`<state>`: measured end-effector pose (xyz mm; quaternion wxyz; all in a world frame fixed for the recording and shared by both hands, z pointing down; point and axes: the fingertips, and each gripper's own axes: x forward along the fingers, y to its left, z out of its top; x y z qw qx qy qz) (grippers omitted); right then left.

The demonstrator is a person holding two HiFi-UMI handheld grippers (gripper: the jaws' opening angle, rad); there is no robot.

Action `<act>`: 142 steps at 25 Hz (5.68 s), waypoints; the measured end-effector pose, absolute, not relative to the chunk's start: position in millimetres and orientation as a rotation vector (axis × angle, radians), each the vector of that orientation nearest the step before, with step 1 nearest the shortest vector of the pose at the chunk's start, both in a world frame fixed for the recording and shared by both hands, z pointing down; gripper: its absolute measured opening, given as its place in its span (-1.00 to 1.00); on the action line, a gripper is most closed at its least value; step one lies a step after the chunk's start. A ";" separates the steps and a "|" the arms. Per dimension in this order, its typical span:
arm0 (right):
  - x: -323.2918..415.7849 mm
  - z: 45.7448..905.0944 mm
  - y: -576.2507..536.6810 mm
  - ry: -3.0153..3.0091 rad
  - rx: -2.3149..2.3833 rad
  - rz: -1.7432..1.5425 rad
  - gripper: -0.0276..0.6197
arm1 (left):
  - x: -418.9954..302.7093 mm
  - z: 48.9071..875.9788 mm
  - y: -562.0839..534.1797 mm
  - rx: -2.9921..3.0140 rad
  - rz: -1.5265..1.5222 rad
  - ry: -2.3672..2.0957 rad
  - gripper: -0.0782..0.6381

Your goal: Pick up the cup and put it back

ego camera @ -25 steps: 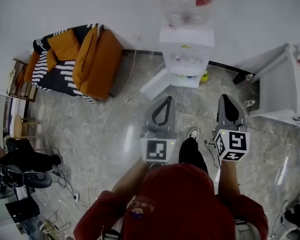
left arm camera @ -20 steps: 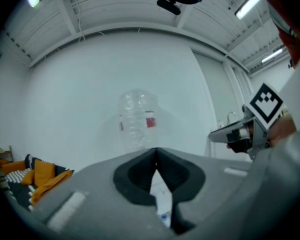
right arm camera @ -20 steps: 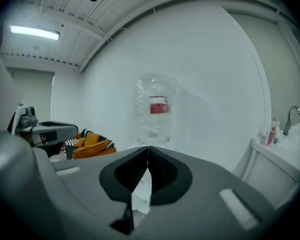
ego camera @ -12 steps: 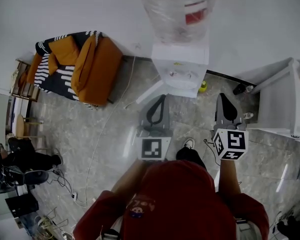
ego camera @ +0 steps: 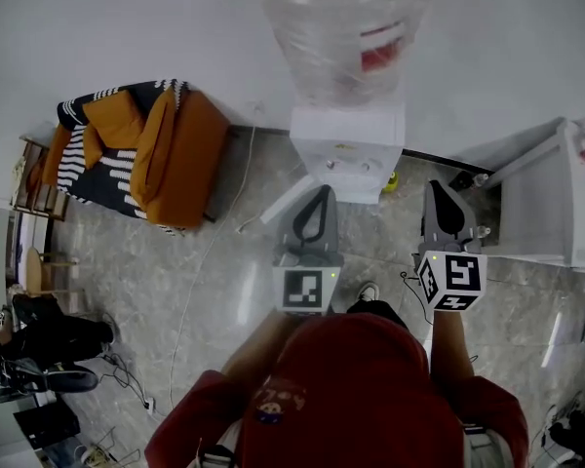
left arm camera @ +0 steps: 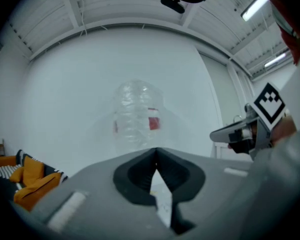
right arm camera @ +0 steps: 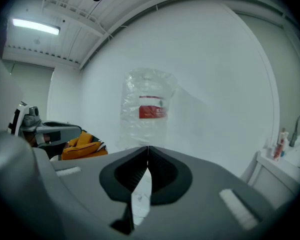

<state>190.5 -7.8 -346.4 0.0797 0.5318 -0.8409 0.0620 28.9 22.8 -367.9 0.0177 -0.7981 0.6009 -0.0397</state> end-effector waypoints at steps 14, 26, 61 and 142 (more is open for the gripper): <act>141.4 -356.6 -12.7 -2.392 1.772 0.152 -0.91 | -28.1 -369.8 -8.6 -2.594 -0.123 1.647 -0.79; 151.1 -333.4 -7.0 -2.404 1.775 0.210 -0.91 | -21.5 -347.6 -10.8 -2.565 -0.184 1.660 -0.79; 116.7 -30.8 -7.2 -2.264 1.825 0.272 -0.91 | -47.1 -41.7 -17.2 -2.762 -0.349 1.543 -0.79; 66.3 564.5 -104.1 -2.508 1.371 0.331 -0.91 | -42.1 546.7 -143.3 -2.752 -0.258 1.564 -0.78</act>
